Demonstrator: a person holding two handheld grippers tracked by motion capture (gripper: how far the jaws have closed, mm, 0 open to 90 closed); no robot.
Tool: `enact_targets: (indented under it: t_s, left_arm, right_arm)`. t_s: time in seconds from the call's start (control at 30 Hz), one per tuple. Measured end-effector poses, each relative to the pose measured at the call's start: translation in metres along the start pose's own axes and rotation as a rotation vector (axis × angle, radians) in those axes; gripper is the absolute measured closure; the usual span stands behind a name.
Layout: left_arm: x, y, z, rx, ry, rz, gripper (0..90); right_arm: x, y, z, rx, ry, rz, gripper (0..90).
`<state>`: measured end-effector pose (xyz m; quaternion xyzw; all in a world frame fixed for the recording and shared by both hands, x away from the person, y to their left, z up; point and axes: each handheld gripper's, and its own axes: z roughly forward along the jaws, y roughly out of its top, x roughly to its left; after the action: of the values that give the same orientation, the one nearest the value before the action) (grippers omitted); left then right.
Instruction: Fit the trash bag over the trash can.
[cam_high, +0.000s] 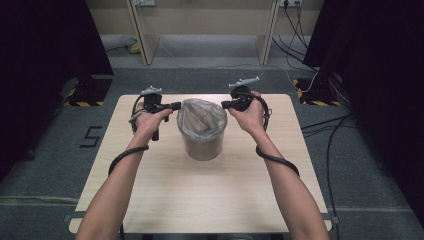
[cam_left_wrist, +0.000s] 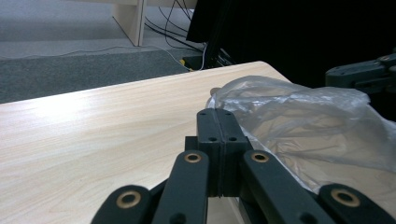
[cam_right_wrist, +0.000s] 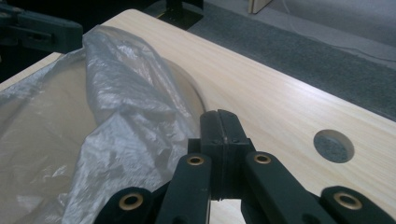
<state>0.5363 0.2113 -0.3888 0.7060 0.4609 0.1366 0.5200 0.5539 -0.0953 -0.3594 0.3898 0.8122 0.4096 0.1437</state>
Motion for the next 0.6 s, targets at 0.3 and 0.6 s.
enact_targets:
  t_s: [0.3, 0.6]
  left_arm:
    - [-0.006, 0.002, 0.003, -0.006, 0.012, 0.027, 89.5]
    - [-0.005, 0.002, 0.006, 0.001, 0.019, 0.033, 89.5]
  right_arm:
    - [0.01, 0.004, -0.003, -0.017, 0.02, -0.051, 64.1]
    - [0.006, -0.003, 0.001, 0.035, -0.011, -0.065, 86.3]
